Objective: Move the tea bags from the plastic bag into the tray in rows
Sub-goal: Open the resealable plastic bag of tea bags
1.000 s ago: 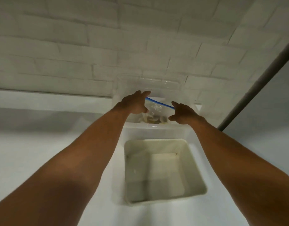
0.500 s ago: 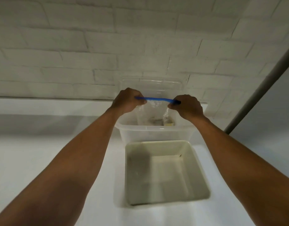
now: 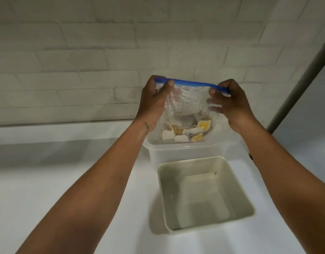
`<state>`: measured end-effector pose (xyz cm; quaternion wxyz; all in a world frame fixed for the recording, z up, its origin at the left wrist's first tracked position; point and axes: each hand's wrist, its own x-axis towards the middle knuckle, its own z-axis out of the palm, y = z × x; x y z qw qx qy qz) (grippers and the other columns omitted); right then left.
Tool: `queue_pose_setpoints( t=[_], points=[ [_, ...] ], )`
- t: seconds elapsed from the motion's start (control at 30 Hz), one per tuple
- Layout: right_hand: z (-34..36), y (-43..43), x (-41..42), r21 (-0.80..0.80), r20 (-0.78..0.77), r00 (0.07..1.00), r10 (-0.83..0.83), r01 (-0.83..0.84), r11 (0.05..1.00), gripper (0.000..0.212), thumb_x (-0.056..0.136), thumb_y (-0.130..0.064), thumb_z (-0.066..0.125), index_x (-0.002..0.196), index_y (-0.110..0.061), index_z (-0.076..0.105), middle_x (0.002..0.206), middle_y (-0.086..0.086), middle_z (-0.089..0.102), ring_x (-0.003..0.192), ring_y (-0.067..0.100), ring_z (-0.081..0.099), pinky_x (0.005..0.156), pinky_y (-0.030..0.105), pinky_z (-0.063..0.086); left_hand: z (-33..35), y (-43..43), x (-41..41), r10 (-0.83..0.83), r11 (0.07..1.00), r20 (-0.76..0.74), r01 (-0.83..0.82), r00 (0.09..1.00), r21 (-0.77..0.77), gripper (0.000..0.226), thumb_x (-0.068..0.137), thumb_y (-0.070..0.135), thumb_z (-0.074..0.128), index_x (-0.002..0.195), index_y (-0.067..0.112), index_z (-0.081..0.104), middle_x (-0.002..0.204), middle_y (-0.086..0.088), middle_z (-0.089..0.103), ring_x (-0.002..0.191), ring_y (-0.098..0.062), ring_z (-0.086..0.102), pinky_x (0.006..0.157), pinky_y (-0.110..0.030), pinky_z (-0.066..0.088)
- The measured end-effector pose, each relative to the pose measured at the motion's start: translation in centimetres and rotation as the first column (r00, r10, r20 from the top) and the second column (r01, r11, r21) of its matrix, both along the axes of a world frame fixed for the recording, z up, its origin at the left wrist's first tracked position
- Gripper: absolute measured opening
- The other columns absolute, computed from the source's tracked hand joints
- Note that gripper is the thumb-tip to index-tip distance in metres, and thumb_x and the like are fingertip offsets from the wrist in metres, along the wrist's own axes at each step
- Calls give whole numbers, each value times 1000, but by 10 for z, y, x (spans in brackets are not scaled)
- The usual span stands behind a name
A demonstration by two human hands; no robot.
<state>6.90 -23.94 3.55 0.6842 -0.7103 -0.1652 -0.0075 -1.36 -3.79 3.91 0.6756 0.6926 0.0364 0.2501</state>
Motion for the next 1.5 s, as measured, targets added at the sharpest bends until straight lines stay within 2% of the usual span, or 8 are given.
queue_pose_setpoints(
  t=[0.2, 0.47, 0.73, 0.9, 1.07, 1.23, 1.33, 1.5],
  points=[
    [53, -3, -70, 197, 51, 996, 67, -76, 978, 19, 75, -22, 77, 88, -20, 63, 79, -4, 69, 70, 17, 70, 73, 32, 57, 49, 8, -42, 4, 994, 138, 10, 990, -105, 16, 100, 28, 59, 107, 14, 57, 83, -3, 75, 79, -17, 74, 76, -30, 59],
    [4, 44, -161, 117, -156, 980, 123, -105, 988, 19, 78, -27, 73, 92, -15, 69, 70, 4, 60, 62, 16, 64, 52, 23, 50, 5, 50, -76, 20, 982, -41, -27, 999, -186, 14, 97, 32, 63, 103, 19, 62, 80, 6, 71, 67, -12, 65, 66, -29, 49],
    [-58, 77, -223, 30, -331, 920, 211, -213, 977, 8, 84, -23, 71, 88, -16, 72, 73, 9, 66, 68, 18, 65, 63, 32, 53, -65, 97, -110, -177, 962, -165, 135, 970, -238, 14, 95, 24, 63, 82, 26, 64, 75, 7, 63, 66, -10, 57, 65, -26, 44],
    [-96, 90, -246, -174, -143, 988, 55, -80, 981, 4, 86, -25, 75, 87, -21, 75, 76, 1, 71, 71, 21, 64, 68, 32, 52, -103, 110, -127, -203, 944, -150, 153, 968, -291, 7, 91, 19, 63, 85, 20, 62, 79, 5, 66, 75, -13, 62, 73, -29, 45],
    [-126, 90, -248, -604, -150, 986, 75, -151, 783, 12, 81, -36, 77, 89, -29, 72, 73, -10, 65, 66, 9, 56, 69, 31, 49, -134, 119, -146, 48, 954, -181, 9, 982, 298, 36, 84, 15, 66, 118, 22, 56, 124, 1, 62, 113, -13, 58, 97, -36, 48],
    [-119, 83, -264, -390, -215, 976, 31, -115, 914, 20, 79, -17, 80, 96, -26, 73, 80, -14, 64, 70, -2, 54, 71, 11, 45, -109, 104, -186, -131, 468, 45, 22, 990, 883, 40, 87, 31, 65, 126, 28, 65, 136, 3, 59, 137, -26, 43, 109, -50, 34],
    [-120, 81, -277, -316, -175, 984, -37, -21, 949, 17, 83, -11, 76, 93, -25, 73, 80, -18, 67, 75, 1, 58, 71, 13, 47, -108, 92, -196, -259, 230, -112, 174, 959, 958, 43, 86, 44, 65, 128, 36, 63, 139, 3, 58, 142, -33, 36, 113, -58, 27],
    [-134, 80, -291, -389, -213, 972, -100, 9, 921, 22, 77, -22, 83, 91, -30, 68, 83, -21, 67, 76, 1, 60, 71, 17, 51, -123, 94, -187, -301, 273, -207, 292, 931, 917, 24, 88, 41, 54, 97, 32, 74, 91, 11, 70, 108, -22, 59, 110, -44, 27]
  ],
)
